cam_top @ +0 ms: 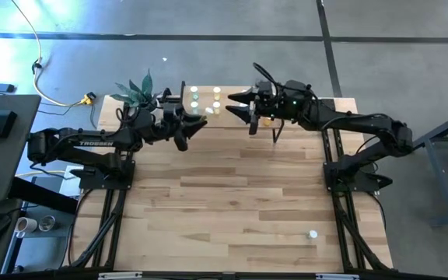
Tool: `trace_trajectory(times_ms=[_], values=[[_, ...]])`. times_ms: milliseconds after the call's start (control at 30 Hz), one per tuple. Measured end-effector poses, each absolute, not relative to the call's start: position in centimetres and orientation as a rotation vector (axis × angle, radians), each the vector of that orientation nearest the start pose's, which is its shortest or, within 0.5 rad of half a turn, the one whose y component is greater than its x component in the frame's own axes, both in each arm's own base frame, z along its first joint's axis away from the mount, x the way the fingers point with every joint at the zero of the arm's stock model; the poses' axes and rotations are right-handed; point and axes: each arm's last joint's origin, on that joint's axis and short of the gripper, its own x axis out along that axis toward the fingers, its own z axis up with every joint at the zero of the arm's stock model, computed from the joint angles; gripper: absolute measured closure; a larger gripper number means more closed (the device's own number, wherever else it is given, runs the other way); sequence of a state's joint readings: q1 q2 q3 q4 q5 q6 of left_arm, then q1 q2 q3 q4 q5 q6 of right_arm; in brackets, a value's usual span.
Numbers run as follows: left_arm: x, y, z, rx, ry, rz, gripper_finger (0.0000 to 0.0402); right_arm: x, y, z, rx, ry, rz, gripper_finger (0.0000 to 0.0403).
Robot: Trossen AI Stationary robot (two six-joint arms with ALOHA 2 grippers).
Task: Pick and place medicine bottles onto shelf by color
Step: Put the yellow pill bottle aligned with the other yellow pill bottle on the shelf
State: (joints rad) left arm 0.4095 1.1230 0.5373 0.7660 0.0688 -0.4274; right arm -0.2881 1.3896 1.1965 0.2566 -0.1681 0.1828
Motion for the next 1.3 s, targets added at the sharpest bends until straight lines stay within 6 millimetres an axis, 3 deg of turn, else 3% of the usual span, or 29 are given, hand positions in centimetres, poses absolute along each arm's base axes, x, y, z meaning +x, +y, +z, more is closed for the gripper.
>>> trace_trajectory(times_ms=[633,1300], values=[[22.5,7.5,27.3,-0.365,-0.199,0.093,0.0307,35.2,-5.5,35.1,0.169,-0.073,0.010,0.0206],[22.6,7.2,27.3,-0.361,-0.188,0.046,0.0307,35.5,-4.5,34.3,0.254,0.001,0.030,0.0206]])
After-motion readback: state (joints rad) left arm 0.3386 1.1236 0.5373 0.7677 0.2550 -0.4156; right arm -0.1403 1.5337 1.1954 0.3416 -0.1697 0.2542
